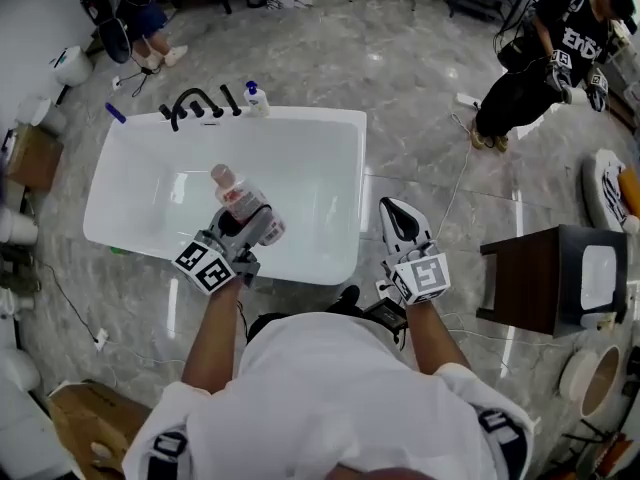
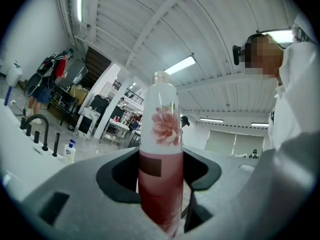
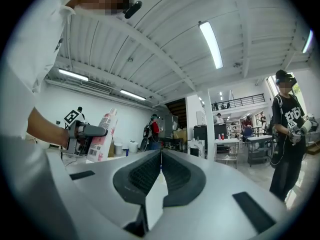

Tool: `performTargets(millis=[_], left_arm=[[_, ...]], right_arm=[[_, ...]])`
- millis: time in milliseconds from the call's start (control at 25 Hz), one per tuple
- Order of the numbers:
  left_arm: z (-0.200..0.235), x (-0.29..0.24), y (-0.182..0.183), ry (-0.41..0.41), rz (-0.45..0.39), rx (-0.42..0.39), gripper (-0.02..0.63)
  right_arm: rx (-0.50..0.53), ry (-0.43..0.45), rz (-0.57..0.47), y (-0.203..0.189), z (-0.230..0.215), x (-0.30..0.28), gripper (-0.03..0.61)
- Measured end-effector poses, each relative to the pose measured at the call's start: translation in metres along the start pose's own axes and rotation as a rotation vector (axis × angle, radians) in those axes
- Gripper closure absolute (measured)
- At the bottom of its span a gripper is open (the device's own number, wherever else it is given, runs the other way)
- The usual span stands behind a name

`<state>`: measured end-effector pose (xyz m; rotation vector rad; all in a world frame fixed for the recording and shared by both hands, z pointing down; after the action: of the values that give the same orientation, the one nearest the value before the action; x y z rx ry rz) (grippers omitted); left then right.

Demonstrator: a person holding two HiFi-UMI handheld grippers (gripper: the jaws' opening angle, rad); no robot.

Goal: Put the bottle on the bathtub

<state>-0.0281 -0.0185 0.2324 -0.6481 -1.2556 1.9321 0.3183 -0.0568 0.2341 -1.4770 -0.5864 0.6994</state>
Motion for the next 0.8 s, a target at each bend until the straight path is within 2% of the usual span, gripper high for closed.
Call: performTargets(millis=[280, 680, 800], left_arm=[[0.013, -0.023, 0.003, 0.072, -0.029, 0.002, 0.382], [0.063, -0.072, 0.001, 0.069, 0.045, -0.17, 0.382], [0.087, -0.085, -0.001, 0.063, 0.037, -0.174, 0.382]], right_arm=[[0.005, 0.083, 0.002, -0.007, -0.028, -0.038, 0.563], [-0.017, 0.087, -0.002, -0.017, -0.029, -0.107, 0.563], [-0.032, 0.083, 0.016, -0.023, -0.025, -0.131, 0.563]])
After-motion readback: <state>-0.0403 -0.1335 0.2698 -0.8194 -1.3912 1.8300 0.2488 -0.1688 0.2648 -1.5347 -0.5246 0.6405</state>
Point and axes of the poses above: the fingertips, and each gripper's own axes: x backward along the fingers, z to its left, y out of its top, the point moved 9 cm from there along x, backward along the fingers, and after that the axes turned 4 degrees about z, right-handed, at the moved point
